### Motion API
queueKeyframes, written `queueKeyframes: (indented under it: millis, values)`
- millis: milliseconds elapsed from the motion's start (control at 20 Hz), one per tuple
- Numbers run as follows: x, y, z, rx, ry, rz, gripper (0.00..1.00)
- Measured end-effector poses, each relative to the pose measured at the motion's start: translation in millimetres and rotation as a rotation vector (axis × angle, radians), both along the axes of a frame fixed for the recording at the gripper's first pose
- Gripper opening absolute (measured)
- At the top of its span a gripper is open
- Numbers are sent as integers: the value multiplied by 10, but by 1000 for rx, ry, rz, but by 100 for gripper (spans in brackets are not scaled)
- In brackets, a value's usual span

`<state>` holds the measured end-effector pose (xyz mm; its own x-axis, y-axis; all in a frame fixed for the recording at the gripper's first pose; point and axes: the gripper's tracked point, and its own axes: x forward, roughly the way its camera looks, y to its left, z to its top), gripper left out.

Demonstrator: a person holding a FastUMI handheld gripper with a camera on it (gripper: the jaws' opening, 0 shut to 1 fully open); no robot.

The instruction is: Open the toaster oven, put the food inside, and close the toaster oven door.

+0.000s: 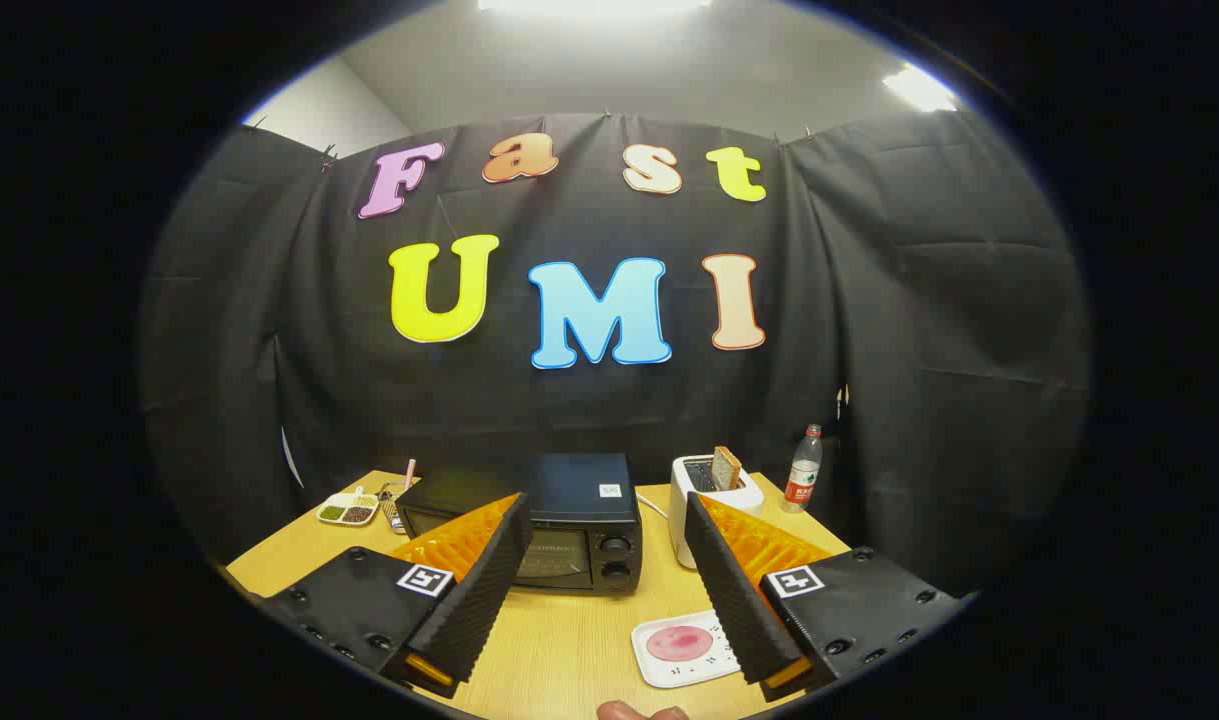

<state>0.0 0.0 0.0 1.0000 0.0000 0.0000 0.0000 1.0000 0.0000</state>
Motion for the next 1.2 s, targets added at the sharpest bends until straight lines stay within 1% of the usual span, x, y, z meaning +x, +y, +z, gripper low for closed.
queueKeyframes:
  millis: [500, 750, 1050, 1200]
  values:
    - [-47, 193, -23, 2, 7, 50, 98]
    - [-60, 248, -31, 12, 21, 53, 98]
    - [18, 404, 19, -19, 29, 77, 98]
    - [85, 580, 61, -34, 39, 109, 98]
